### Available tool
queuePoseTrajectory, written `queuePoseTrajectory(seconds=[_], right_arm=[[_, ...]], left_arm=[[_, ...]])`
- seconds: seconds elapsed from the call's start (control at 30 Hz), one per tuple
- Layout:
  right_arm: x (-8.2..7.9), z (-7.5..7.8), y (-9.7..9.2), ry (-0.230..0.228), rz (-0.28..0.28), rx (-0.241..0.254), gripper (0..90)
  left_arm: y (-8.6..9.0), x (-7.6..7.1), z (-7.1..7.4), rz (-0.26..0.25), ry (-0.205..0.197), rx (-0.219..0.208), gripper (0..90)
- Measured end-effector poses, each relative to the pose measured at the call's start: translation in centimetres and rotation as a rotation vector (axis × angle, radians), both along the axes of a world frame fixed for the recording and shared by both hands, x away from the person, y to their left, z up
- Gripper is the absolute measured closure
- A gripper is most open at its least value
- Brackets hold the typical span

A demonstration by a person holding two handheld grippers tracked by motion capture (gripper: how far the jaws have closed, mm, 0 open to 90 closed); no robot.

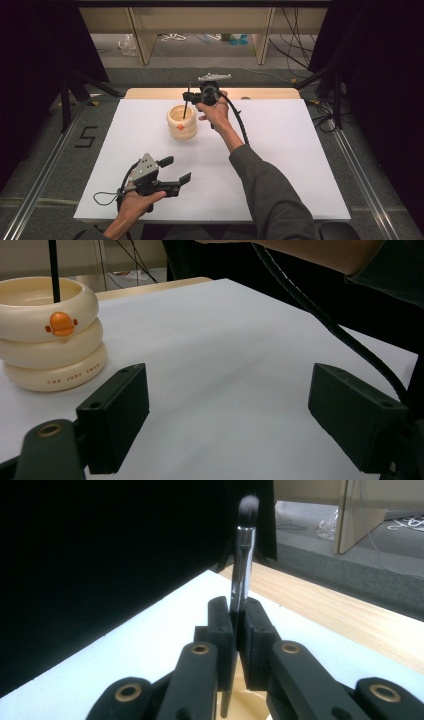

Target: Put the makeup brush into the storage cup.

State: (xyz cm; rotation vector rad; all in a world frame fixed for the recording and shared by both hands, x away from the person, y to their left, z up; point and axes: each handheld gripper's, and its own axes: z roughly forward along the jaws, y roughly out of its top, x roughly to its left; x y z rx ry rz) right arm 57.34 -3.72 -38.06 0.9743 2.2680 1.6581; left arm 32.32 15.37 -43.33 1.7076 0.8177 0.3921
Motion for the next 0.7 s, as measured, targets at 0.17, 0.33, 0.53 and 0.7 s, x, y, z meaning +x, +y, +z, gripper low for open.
queuePoseTrajectory(seconds=[0.17,0.33,0.53,0.7], right_arm=[[0.0,-0.3,0.2,-0.001,0.005,-0.016,85.4],[0.1,-0.8,0.5,0.0,0.009,-0.035,85.4],[0.0,-1.1,0.6,0.0,0.011,-0.061,85.3],[0.1,-1.7,0.7,-0.003,0.01,-0.067,85.2]], left_arm=[[0.0,0.0,0.0,0.001,0.002,-0.001,16.0],[0.0,-0.1,0.0,0.007,0.009,-0.009,16.0],[0.0,-0.1,0.0,0.009,0.012,-0.012,16.0],[0.0,-0.1,0.0,0.008,0.012,-0.011,16.0]])
